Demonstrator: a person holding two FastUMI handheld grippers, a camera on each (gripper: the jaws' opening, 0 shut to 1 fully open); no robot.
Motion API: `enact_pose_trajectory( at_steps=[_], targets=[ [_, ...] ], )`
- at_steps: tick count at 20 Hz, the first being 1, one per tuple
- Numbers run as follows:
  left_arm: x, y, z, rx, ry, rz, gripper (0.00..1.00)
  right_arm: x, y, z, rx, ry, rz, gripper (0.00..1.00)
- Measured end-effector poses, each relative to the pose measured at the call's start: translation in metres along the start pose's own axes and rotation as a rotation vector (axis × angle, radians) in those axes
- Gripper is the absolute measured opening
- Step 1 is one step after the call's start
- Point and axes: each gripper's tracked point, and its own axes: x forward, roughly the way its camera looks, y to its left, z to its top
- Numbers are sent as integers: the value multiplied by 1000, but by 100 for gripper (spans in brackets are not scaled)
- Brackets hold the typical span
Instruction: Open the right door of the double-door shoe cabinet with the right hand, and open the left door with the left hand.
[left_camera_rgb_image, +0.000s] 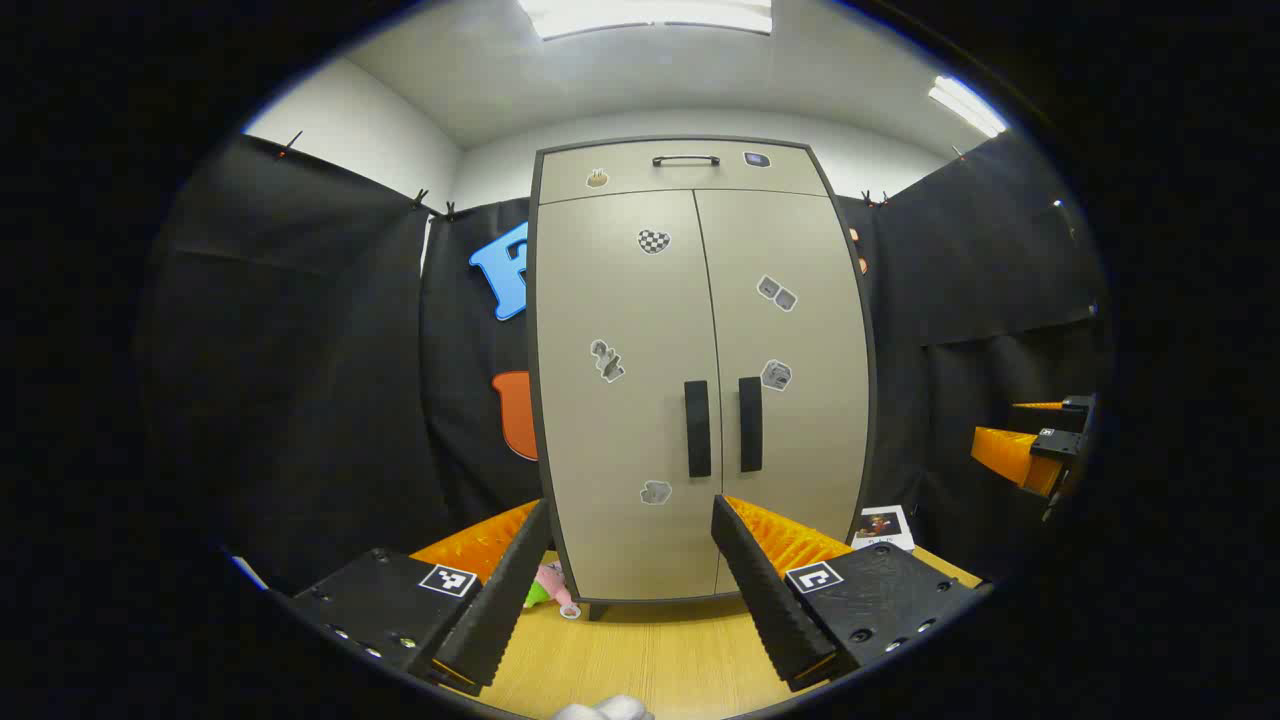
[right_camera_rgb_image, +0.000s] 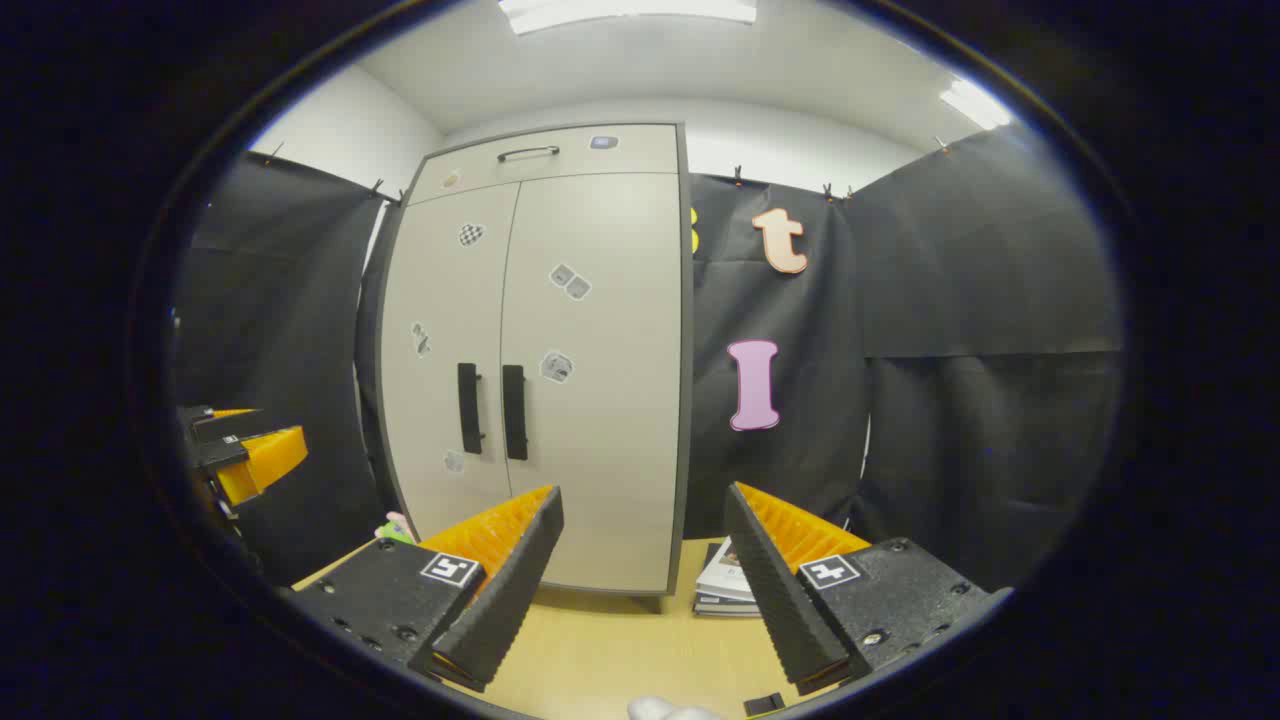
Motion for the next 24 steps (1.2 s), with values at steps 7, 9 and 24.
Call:
enact_pose_trajectory(
  at_steps=[7,9,24],
  targets=[
    [-13,13,1,2,-4,9,96,-11,16,-8,1,20,10,100],
    [-15,15,1,-4,-4,2,96,-14,20,-6,9,12,10,100],
    [-24,28,-15,-45,37,26,96,41,57,-13,30,48,26,100]
  ],
)
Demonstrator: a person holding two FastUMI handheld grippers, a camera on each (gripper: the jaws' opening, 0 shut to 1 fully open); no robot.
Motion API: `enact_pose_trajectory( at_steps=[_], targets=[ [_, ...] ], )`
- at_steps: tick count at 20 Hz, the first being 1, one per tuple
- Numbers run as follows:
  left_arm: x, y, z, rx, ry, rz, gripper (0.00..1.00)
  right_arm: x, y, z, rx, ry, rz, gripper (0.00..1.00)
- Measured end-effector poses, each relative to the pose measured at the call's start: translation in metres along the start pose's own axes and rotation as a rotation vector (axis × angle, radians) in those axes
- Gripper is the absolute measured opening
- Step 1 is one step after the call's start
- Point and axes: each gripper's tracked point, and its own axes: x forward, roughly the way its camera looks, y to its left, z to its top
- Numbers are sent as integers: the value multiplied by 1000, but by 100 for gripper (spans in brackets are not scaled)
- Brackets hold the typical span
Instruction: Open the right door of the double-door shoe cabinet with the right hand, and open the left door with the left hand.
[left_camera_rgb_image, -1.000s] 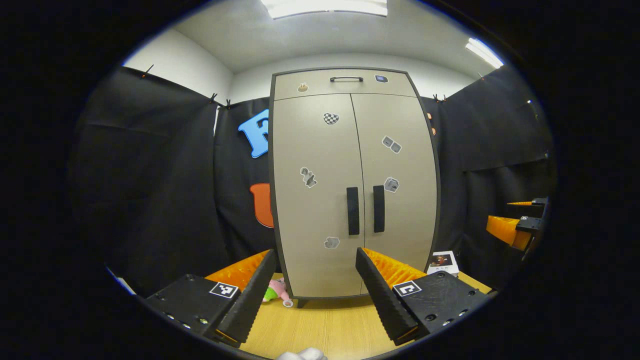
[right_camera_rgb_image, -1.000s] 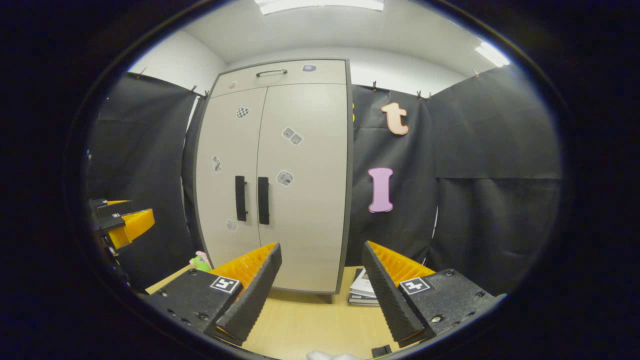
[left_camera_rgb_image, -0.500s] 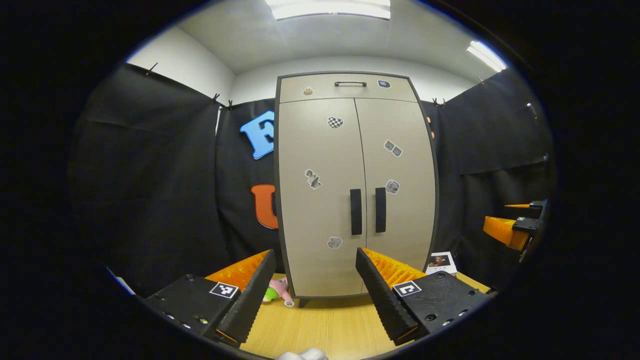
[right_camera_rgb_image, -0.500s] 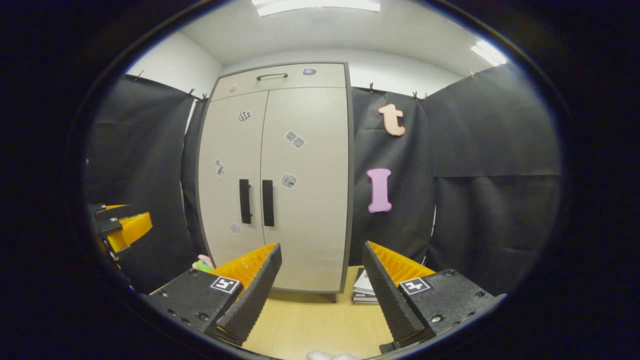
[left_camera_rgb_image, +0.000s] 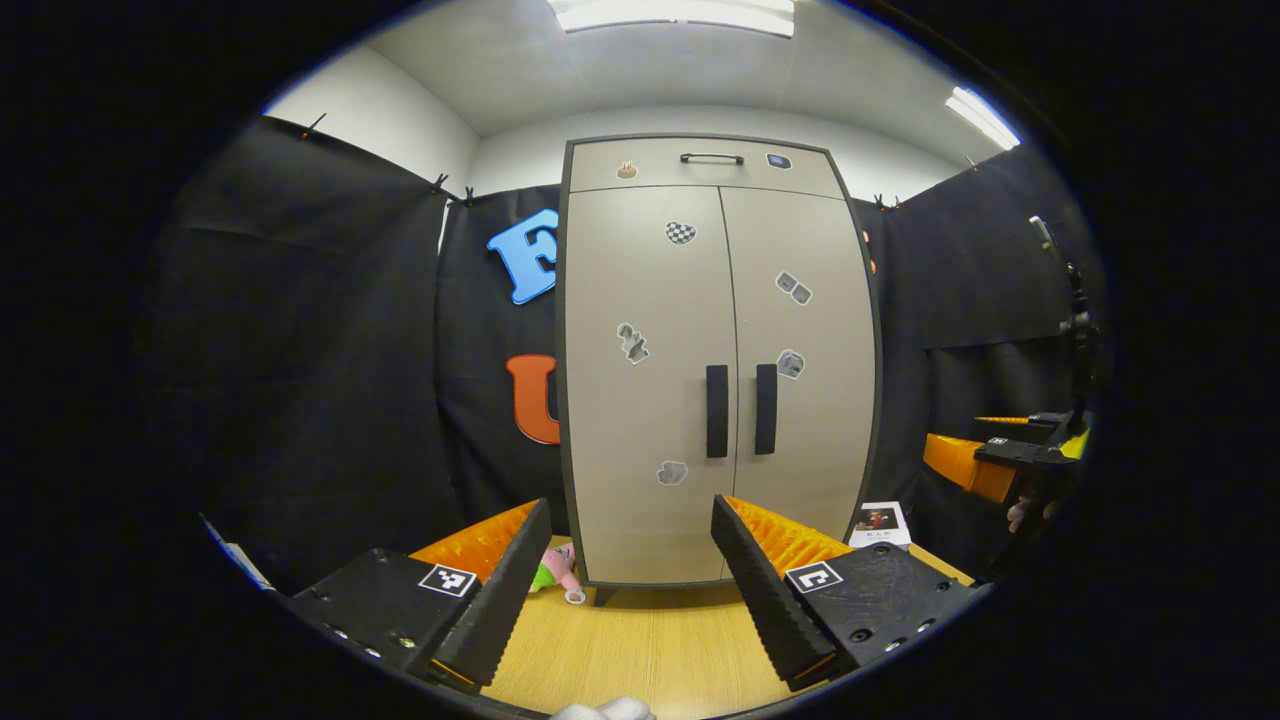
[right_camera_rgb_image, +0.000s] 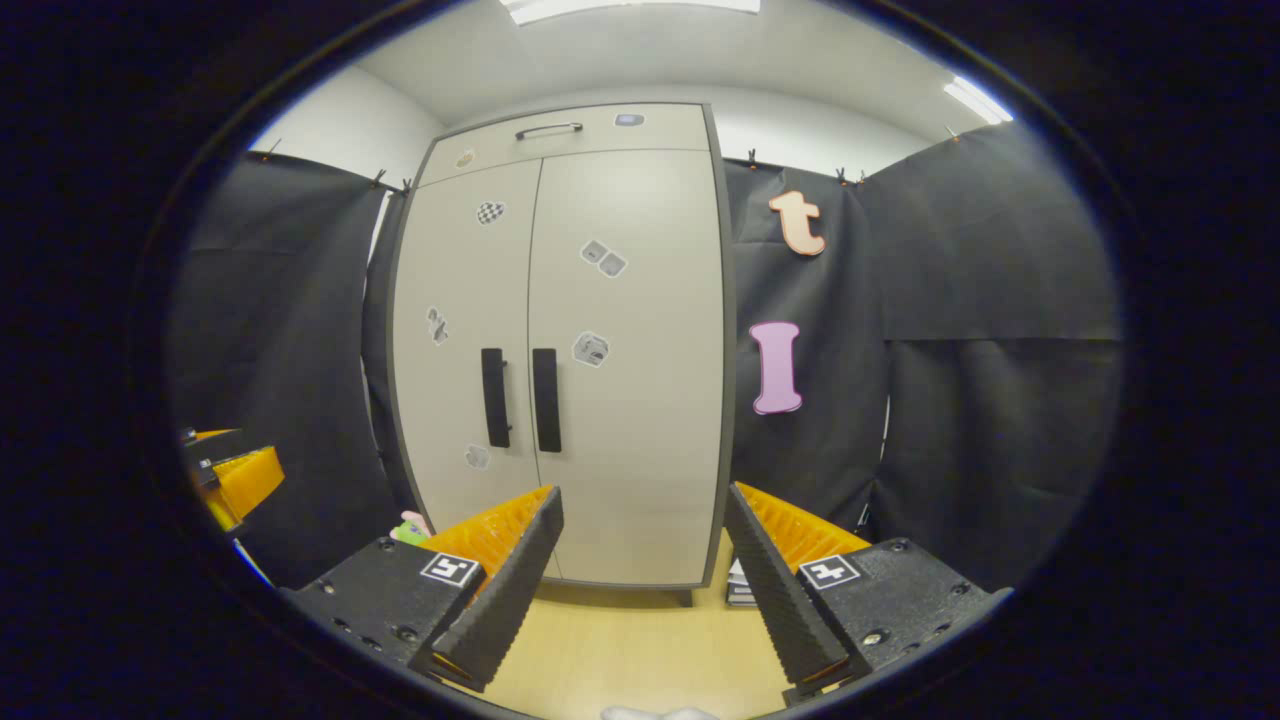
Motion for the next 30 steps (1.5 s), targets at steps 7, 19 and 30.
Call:
enact_pose_trajectory(
  at_steps=[7,19,30],
  targets=[
    [-3,3,3,33,5,39,96,93,59,8,-23,-11,72,100],
    [-6,18,0,58,38,156,96,233,103,26,-54,20,83,93],
    [-9,25,4,38,30,184,96,249,108,28,-13,41,73,36]
  ],
)
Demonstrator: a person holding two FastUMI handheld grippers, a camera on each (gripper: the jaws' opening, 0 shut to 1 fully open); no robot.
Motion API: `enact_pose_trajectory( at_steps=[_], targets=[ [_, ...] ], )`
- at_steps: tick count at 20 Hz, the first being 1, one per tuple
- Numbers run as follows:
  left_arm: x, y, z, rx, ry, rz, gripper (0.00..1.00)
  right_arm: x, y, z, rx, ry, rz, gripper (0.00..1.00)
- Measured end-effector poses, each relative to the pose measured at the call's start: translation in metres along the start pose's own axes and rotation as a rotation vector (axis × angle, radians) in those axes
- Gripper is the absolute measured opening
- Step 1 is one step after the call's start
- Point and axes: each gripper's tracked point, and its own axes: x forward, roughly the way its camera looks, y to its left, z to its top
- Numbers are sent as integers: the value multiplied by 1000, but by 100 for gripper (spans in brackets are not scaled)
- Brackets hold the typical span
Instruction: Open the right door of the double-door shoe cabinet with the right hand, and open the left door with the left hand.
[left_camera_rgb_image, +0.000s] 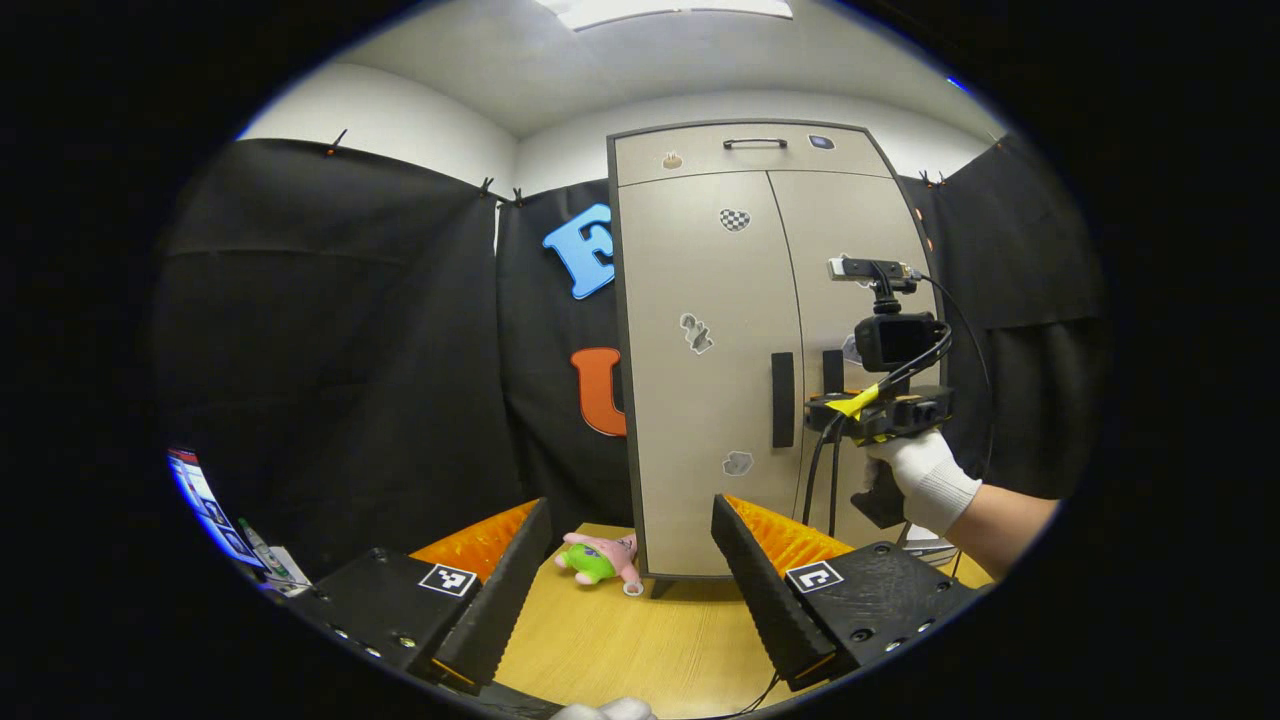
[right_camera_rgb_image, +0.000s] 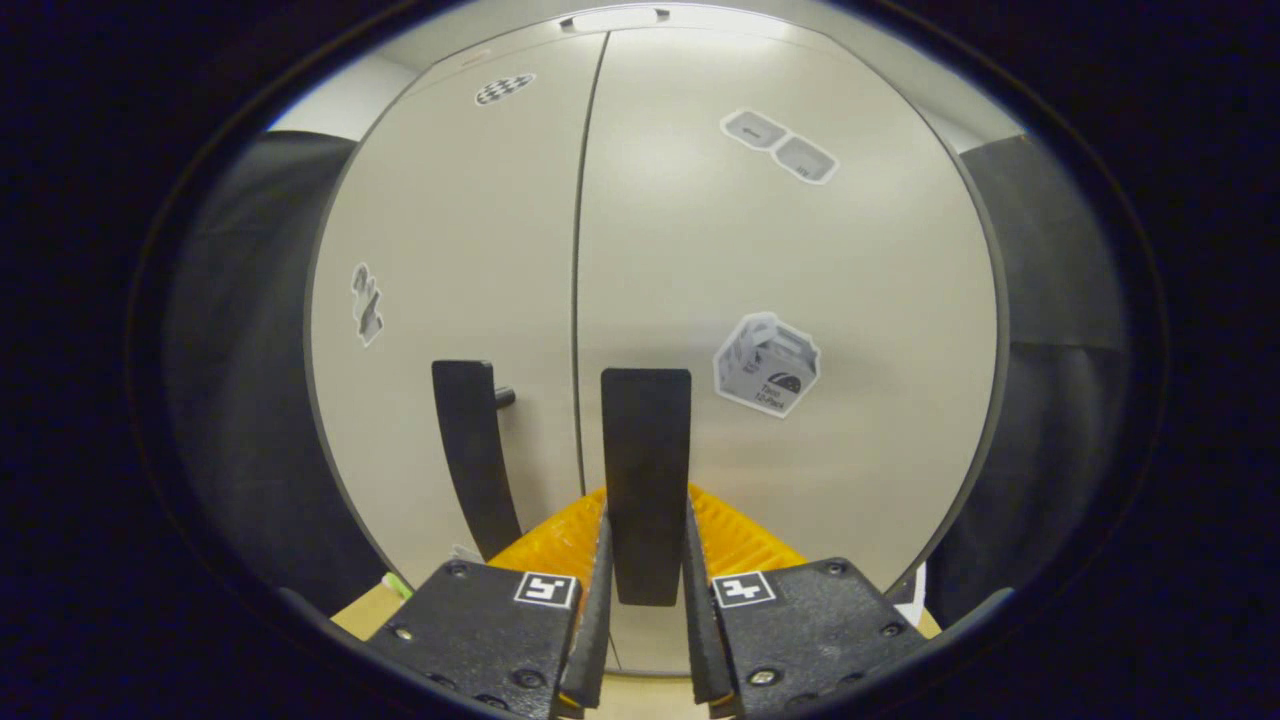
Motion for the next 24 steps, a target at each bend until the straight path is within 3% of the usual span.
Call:
enact_pose_trajectory(
  at_steps=[6,12,24],
  targets=[
    [-1,2,1,-14,-19,-32,96,-5,0,-5,-12,13,65,22],
    [1,6,4,-21,-27,-50,96,-40,-3,-10,-36,9,121,19],
    [-5,5,1,-58,-42,-145,96,-131,-44,-25,-40,27,120,17]
  ],
)
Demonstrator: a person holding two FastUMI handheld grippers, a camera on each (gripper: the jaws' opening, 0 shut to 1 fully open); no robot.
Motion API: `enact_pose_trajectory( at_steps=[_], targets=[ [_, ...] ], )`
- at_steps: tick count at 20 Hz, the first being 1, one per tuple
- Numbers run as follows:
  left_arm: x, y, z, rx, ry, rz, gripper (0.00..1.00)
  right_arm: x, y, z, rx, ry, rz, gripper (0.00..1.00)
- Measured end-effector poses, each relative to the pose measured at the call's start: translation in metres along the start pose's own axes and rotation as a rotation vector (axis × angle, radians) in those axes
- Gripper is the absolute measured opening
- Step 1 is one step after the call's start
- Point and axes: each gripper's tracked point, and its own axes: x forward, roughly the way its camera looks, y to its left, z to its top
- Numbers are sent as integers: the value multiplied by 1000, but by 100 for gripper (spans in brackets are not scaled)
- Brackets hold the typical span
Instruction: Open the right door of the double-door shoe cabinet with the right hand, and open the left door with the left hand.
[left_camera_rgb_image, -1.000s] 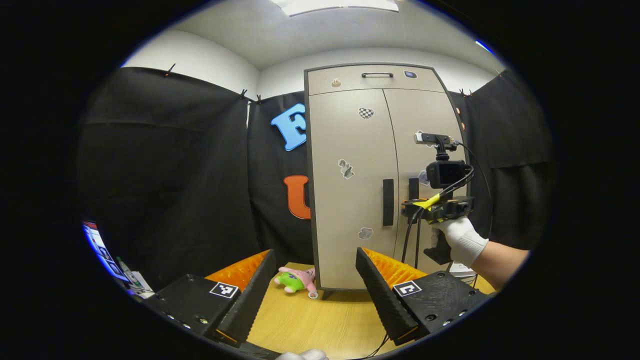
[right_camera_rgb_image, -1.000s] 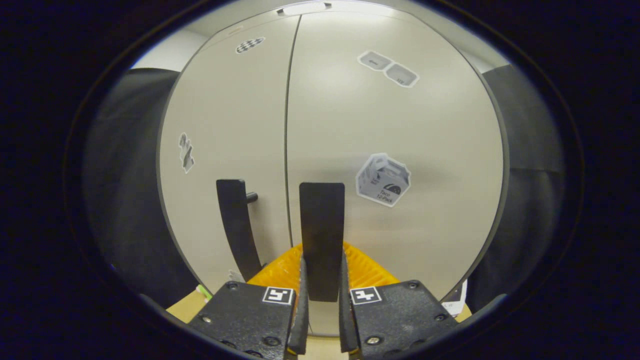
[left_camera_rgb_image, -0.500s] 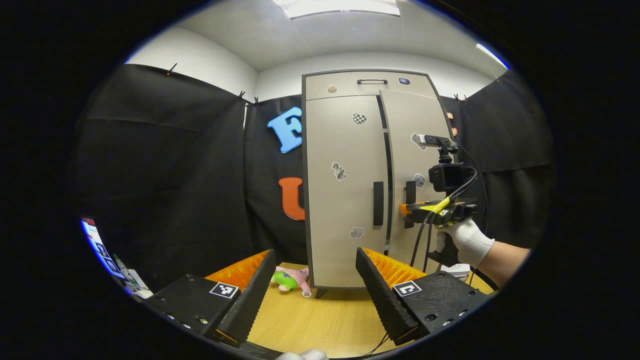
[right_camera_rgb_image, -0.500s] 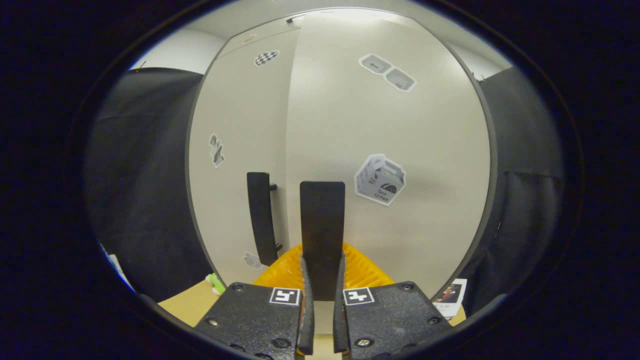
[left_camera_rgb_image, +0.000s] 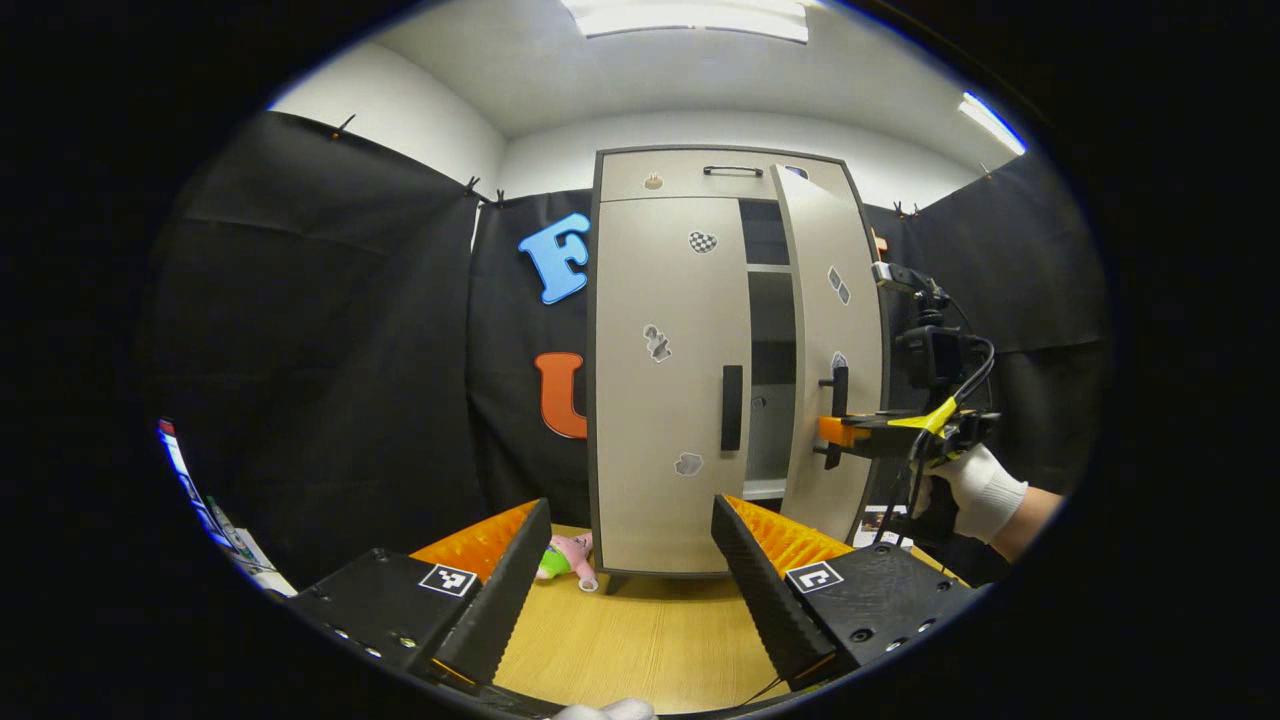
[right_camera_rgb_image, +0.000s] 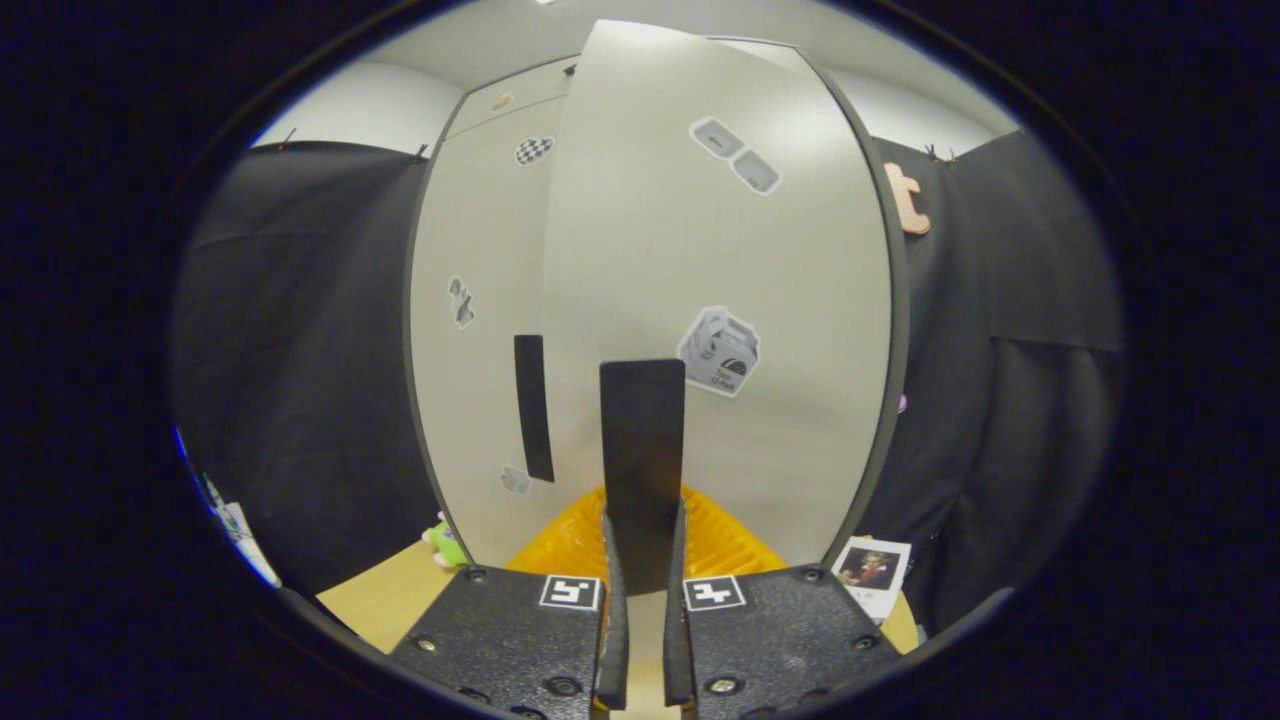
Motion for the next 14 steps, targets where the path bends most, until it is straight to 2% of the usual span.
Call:
enact_pose_trajectory(
  at_steps=[14],
  targets=[
    [-5,-32,-3,15,-9,-121,96,-73,-65,-10,23,0,-121,12]
  ],
)
